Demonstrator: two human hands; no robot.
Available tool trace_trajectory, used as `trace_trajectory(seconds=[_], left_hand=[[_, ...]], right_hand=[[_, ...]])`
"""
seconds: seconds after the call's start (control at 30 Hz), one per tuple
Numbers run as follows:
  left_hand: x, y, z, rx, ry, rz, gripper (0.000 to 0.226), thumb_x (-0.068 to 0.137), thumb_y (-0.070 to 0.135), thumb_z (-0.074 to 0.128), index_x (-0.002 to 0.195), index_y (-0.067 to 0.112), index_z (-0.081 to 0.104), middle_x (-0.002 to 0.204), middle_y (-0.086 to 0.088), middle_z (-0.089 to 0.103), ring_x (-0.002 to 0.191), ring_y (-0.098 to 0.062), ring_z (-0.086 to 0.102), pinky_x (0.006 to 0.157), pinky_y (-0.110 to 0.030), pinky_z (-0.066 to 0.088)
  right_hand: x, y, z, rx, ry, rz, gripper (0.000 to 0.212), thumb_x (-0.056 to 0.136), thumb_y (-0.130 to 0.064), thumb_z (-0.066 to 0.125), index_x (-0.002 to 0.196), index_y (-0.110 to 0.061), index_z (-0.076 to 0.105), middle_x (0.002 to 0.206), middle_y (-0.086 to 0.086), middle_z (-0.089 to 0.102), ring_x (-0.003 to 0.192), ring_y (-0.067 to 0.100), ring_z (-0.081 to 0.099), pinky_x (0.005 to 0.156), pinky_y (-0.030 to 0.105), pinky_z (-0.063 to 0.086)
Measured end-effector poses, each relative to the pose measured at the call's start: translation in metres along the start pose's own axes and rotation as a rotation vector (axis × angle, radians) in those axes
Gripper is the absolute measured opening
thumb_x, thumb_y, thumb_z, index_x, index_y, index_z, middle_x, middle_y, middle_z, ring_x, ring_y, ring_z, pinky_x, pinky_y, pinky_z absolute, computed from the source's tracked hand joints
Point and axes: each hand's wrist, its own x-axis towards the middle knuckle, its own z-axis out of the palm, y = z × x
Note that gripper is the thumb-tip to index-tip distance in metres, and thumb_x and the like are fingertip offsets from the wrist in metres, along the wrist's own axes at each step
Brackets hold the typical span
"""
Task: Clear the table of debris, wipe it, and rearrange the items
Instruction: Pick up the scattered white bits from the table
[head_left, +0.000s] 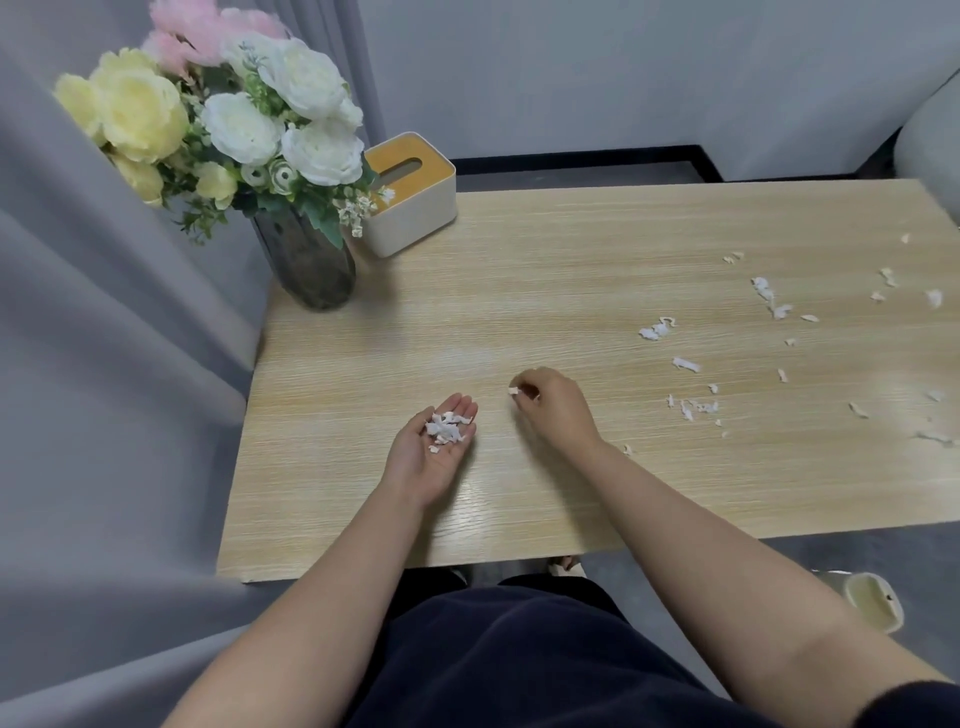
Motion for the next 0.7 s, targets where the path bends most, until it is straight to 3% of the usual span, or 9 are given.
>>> trace_trajectory(seconds=[0.17,0.3,0.47,0.53,0.6,0.63,0.7], left_hand=[[0.004,-0.005,0.009,-0.017,-0.030,-0.026,0.033,0.100,0.017,0.034,0.101,-0.004,0.059,0.085,-0.018,0.071,0.072,-0.026,0.071,0.067,-0.032,0.057],[0.001,-0.009,0.017,-0.106,-0.034,-0.053,0.031,0.098,0.013,0.036,0.085,-0.005,0.057,0.068,-0.018,0.067,0.055,-0.023,0.067,0.052,-0.027,0.056],[0.010,-0.008,0.020,-0.080,-0.017,-0.078,0.037,0.098,0.013,0.033,0.078,-0.004,0.060,0.061,-0.010,0.065,0.048,-0.015,0.063,0.043,-0.017,0.048],[0.012,-0.006,0.019,-0.056,-0.030,-0.081,0.042,0.098,0.013,0.032,0.080,-0.006,0.065,0.069,-0.013,0.069,0.053,-0.015,0.066,0.045,-0.016,0.050],[0.013,-0.005,0.017,-0.051,-0.048,-0.088,0.039,0.097,0.014,0.033,0.087,-0.004,0.067,0.080,-0.014,0.071,0.063,-0.016,0.069,0.061,-0.016,0.053],[0.014,-0.005,0.016,-0.045,-0.052,-0.090,0.039,0.096,0.013,0.034,0.085,-0.002,0.068,0.078,-0.012,0.071,0.063,-0.016,0.068,0.062,-0.016,0.052],[0.012,-0.007,0.016,-0.032,-0.055,-0.092,0.037,0.091,0.009,0.038,0.072,-0.002,0.067,0.065,-0.009,0.066,0.052,-0.014,0.064,0.049,-0.017,0.048]], right_hand=[[-0.008,-0.037,-0.005,0.074,-0.016,-0.170,0.012,0.084,-0.009,0.059,0.094,-0.011,0.065,0.088,0.002,0.066,0.082,0.016,0.058,0.077,0.033,0.047],[-0.014,-0.050,-0.003,-0.119,-0.090,-0.244,0.016,0.086,-0.014,0.057,0.099,-0.012,0.066,0.094,0.005,0.065,0.093,0.022,0.057,0.076,0.036,0.045],[-0.024,-0.053,0.005,-0.186,-0.115,-0.405,0.016,0.082,-0.009,0.058,0.095,-0.007,0.069,0.095,0.012,0.067,0.090,0.032,0.060,0.074,0.038,0.046],[-0.027,-0.055,0.006,-0.190,-0.135,-0.462,0.016,0.080,-0.010,0.059,0.092,-0.007,0.070,0.094,0.014,0.067,0.087,0.033,0.061,0.072,0.040,0.049],[-0.030,-0.055,0.005,-0.202,-0.139,-0.509,0.018,0.081,-0.013,0.058,0.092,-0.008,0.071,0.094,0.014,0.066,0.087,0.033,0.062,0.071,0.040,0.050],[-0.031,-0.053,0.004,-0.196,-0.135,-0.514,0.019,0.082,-0.014,0.058,0.095,-0.008,0.071,0.097,0.013,0.066,0.088,0.032,0.062,0.072,0.039,0.050],[-0.032,-0.050,-0.001,-0.165,-0.115,-0.486,0.021,0.084,-0.012,0.060,0.102,-0.008,0.070,0.102,0.009,0.067,0.091,0.029,0.061,0.076,0.035,0.047]])
